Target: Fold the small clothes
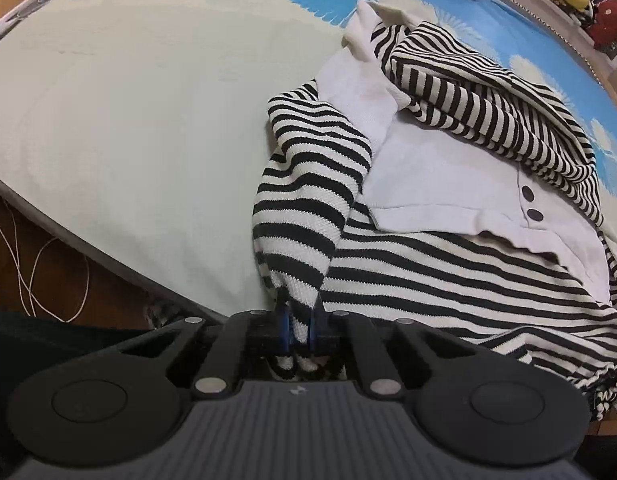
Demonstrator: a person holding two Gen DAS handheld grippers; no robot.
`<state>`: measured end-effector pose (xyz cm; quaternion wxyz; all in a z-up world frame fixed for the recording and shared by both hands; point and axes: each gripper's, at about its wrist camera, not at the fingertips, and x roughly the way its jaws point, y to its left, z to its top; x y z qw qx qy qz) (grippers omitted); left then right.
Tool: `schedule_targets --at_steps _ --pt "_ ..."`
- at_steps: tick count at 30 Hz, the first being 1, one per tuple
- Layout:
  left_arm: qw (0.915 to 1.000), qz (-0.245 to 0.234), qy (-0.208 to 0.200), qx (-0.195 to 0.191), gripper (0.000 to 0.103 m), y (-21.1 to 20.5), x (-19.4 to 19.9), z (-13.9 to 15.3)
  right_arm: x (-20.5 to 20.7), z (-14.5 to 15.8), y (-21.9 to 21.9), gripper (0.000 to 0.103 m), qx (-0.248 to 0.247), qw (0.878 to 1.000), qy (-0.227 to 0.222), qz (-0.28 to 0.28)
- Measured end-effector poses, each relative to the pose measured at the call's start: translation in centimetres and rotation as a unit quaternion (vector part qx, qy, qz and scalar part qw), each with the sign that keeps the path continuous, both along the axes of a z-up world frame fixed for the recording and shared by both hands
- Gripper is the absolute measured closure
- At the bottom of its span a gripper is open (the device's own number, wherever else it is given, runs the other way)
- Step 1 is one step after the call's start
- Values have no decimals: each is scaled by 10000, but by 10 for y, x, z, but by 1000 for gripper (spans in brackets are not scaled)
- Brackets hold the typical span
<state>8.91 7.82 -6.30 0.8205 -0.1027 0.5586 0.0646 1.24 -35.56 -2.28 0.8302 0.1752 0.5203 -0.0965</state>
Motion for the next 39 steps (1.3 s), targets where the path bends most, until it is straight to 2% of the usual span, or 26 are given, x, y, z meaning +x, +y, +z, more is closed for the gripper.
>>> schedule_targets --at_steps 1,3,7,12,18,24,29,32,35,39 --pt "10000 34 52 -38 91 1 1 -2 0 1 0 94 6 10000 -42 10" --pt "9996 115 239 -137 79 5 2 -8 2 0 1 93 21 10000 15 56" --pt "9992 124 322 -176 79 6 2 -10 4 -10 3 92 3 9993 334 138" --pt "9998 -87 168 -11 94 -1 2 -7 3 -8 8 93 -136 9991 342 223" --pt "9998 -174 14 39 95 -6 1 -1 2 3 5 95 -177 9997 -10 178" --pt "9996 -245 -30 108 95 -9 1 -1 2 5 7 95 -221 9995 -72 205" --pt "9951 -588 -619 499 96 -24 -5 18 1 18 12 95 -273 9979 -478 327" --pt "9904 -782 -968 605 96 -33 -9 31 -2 35 16 95 -400 9939 -935 421" --pt "9896 -807 -1139 355 96 -31 -11 51 -7 59 11 96 -270 9879 -1481 369" --pt "9807 -1089 -1623 23 97 -24 -16 102 -16 95 -6 96 263 9806 -1892 430"
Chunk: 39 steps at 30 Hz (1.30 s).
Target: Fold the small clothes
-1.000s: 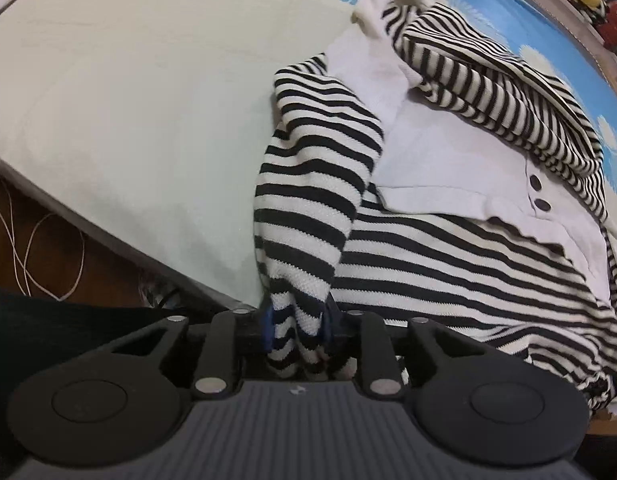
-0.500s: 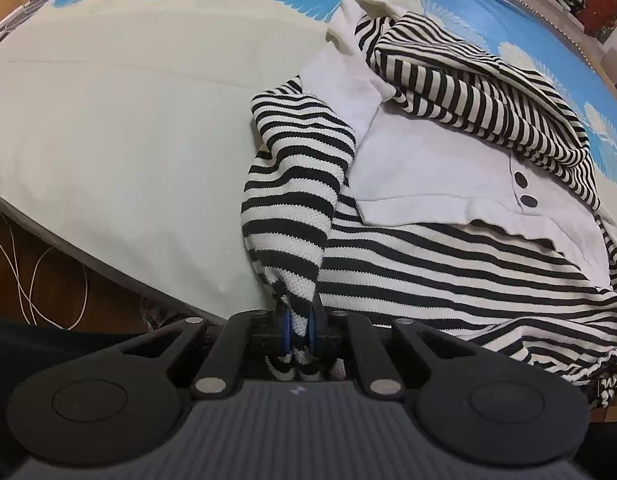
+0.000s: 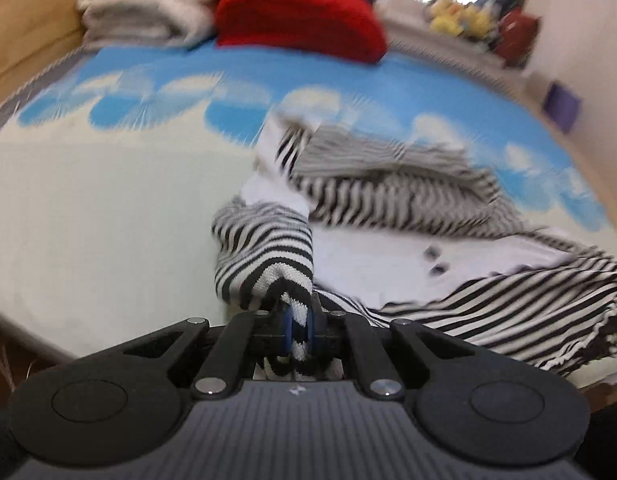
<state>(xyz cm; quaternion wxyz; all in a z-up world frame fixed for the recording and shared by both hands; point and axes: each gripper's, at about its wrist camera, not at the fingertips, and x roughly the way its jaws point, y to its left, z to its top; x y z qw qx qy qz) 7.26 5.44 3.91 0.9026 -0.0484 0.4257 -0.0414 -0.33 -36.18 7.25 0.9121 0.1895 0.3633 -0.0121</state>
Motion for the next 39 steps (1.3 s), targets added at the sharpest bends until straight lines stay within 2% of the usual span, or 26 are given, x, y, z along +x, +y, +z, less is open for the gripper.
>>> schedule_targets --at_steps 3,6,9,12,16,19,20,22,23,24,26,28,30,32,34,36,37,39 --pt "9990 -294 -228 -249 97 13 -19 40 -15 33 -14 96 236 9995 -224 35" --pt "9956 -603 -381 -614 97 30 -49 68 -44 67 -29 96 477 9978 -467 30" --pt "9932 -860 -309 -728 97 39 -66 76 -75 95 -36 96 548 9962 -658 153" --pt "9926 -945 -85 -762 97 38 -52 67 -80 102 -38 96 528 9966 -576 265" --pt "9935 -875 296 -659 97 29 11 37 -41 81 -37 96 327 9988 -181 330" --pt "9934 -748 602 -629 96 21 79 5 18 53 -38 96 151 9992 249 273" --pt "9926 -727 680 -701 91 21 101 -8 45 40 -41 96 184 9985 456 222" --pt "9895 -441 936 -1007 83 27 143 -36 90 16 -45 95 210 9969 743 158" --pt "9851 -159 1172 -1245 79 34 160 -50 110 2 -48 93 202 9959 877 47" --pt "9800 30 1324 -1483 78 43 170 -58 130 -13 -53 93 211 9940 1064 -141" --pt "9741 271 1312 -1824 76 57 177 -61 147 -37 -62 93 373 9898 1323 -365" --pt "9742 365 1119 -1924 67 65 173 -55 149 -50 -66 92 433 9855 1553 -528" --pt "9782 191 1018 -1798 64 64 168 -49 144 -48 -71 87 689 9840 1513 -648" --pt "9840 -102 989 -1478 60 55 163 -47 138 -41 -74 80 826 9856 1355 -586" --pt "9874 -392 1031 -1137 59 43 158 -50 131 -34 -77 59 709 9882 1187 -663" --pt "9888 -697 1097 -729 58 30 151 -56 123 -32 -87 58 566 9874 1164 -907" --pt "9892 -823 1089 -536 53 22 146 -59 119 -31 -91 58 535 9867 1167 -999" --pt "9882 -1126 1038 -38 31 6 139 -65 115 -26 -91 58 436 9895 1040 -902"
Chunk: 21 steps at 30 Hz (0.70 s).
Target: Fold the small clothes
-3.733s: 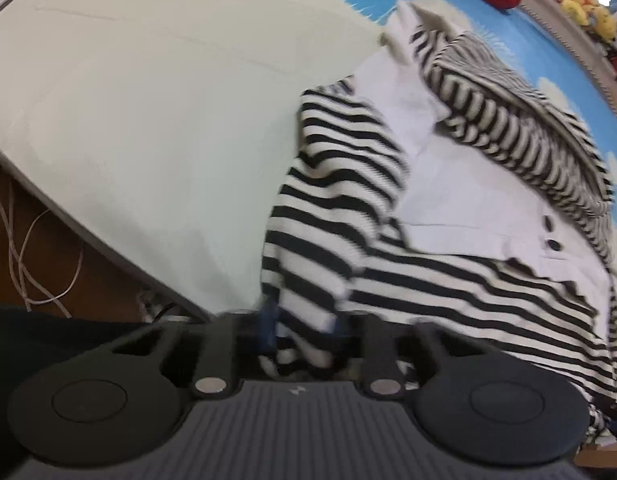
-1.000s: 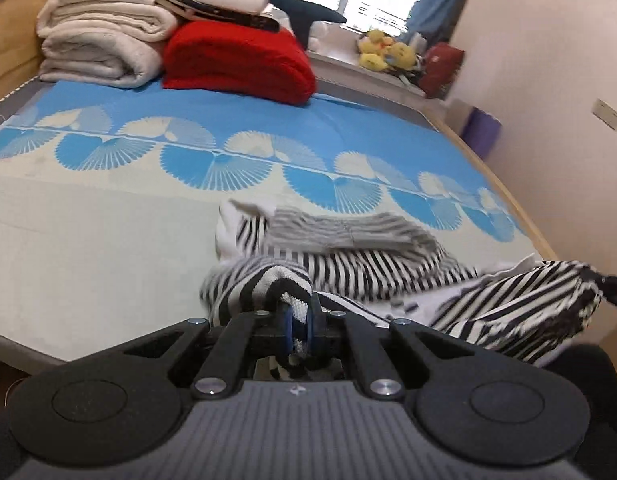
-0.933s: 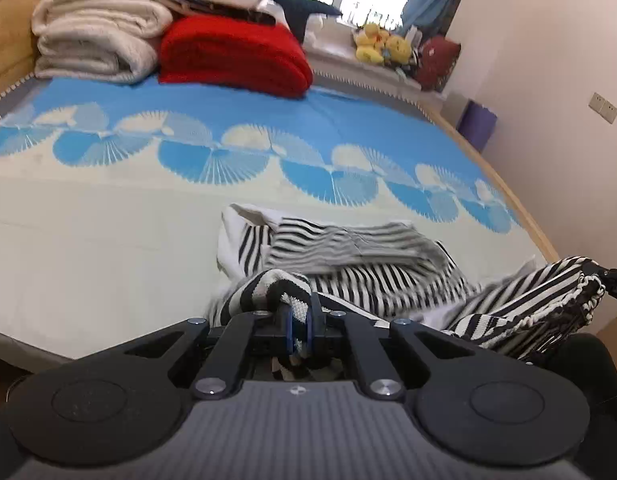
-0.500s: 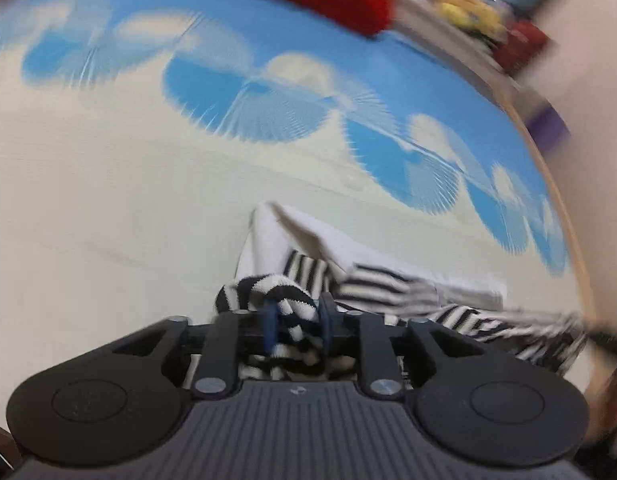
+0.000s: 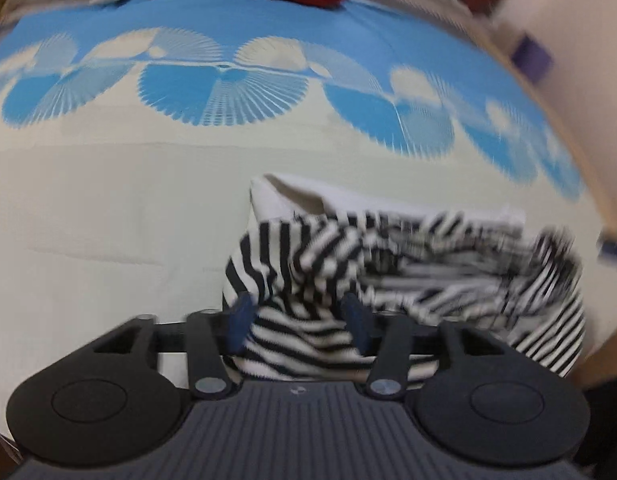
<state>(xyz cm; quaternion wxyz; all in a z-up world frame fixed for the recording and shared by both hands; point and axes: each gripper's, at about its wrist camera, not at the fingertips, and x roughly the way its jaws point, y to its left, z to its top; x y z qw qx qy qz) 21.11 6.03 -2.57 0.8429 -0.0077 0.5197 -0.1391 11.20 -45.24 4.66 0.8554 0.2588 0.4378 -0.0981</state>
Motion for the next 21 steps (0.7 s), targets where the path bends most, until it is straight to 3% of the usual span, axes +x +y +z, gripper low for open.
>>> schedule_targets --at_steps 3,5,10,12,14,16,18,20,21 --pt "9957 -298 -196 860 25 -21 -8 -14 -3 2 13 58 -117 9981 29 609" --pt "9919 -442 -282 1161 25 -29 -7 -21 -2 -3 25 55 0 9936 207 1110" --pt "9883 -563 -533 1317 25 -47 1 -33 7 -17 55 53 -109 9813 633 1812" --pt "9865 -629 -525 1419 25 -57 6 -35 14 -22 64 53 -93 9791 672 1917" --pt "9834 -714 -769 1481 26 -66 10 -31 22 -31 71 54 -166 9785 753 1913" --pt "9813 -781 -947 1485 37 -72 17 -29 30 -42 72 76 -285 9792 985 1752" --pt "9819 -840 -987 1378 74 -74 27 -28 36 -39 69 86 -115 9840 877 1548" --pt "9829 -751 -1090 1280 92 -72 38 -25 43 -30 64 89 -2 9912 435 1252" --pt "9834 -617 -1208 1209 95 -68 45 -22 46 -26 61 90 40 9937 204 1097"
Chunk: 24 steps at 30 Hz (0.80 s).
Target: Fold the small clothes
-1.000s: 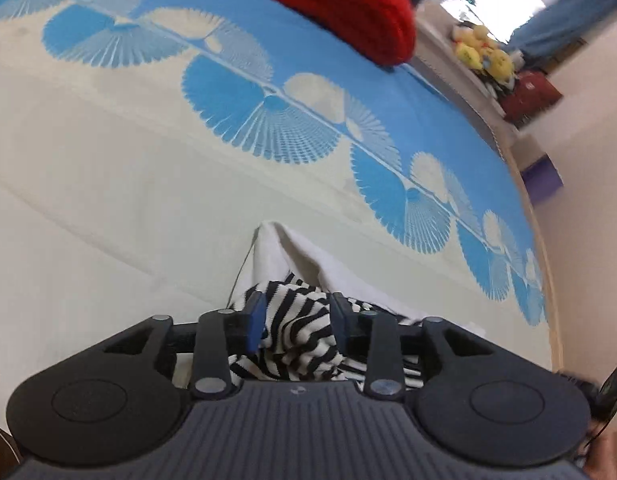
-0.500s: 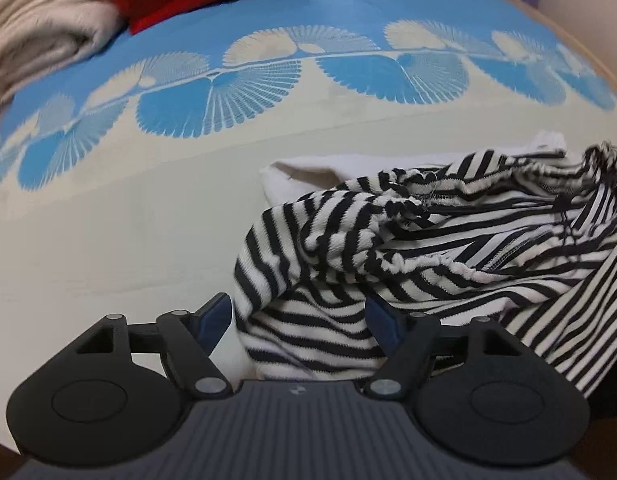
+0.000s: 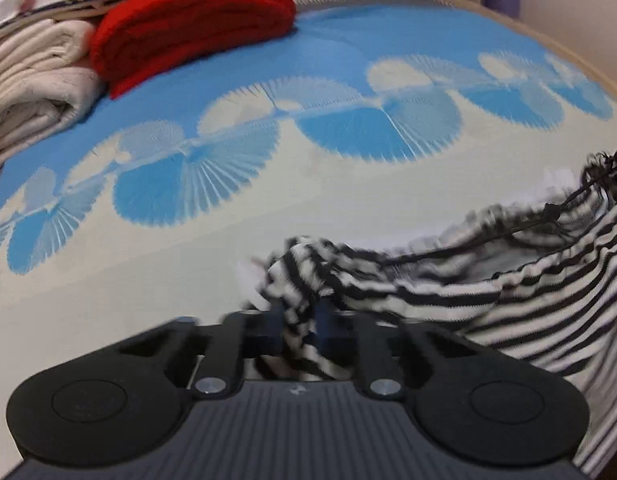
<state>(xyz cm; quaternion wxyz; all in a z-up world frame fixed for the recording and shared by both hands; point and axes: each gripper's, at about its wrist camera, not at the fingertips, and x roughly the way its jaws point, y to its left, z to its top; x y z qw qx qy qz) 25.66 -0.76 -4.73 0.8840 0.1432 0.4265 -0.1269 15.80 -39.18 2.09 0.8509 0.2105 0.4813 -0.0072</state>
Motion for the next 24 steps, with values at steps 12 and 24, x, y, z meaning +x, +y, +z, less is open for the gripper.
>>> schedule_targets --at_steps 12,24 --pt "9826 1624 264 -864 95 33 76 -4 74 -17 -5 88 352 9915 -764 -988" --pt "9482 1936 711 -2416 53 78 74 3 76 -18 -13 60 -340 9947 -518 -817"
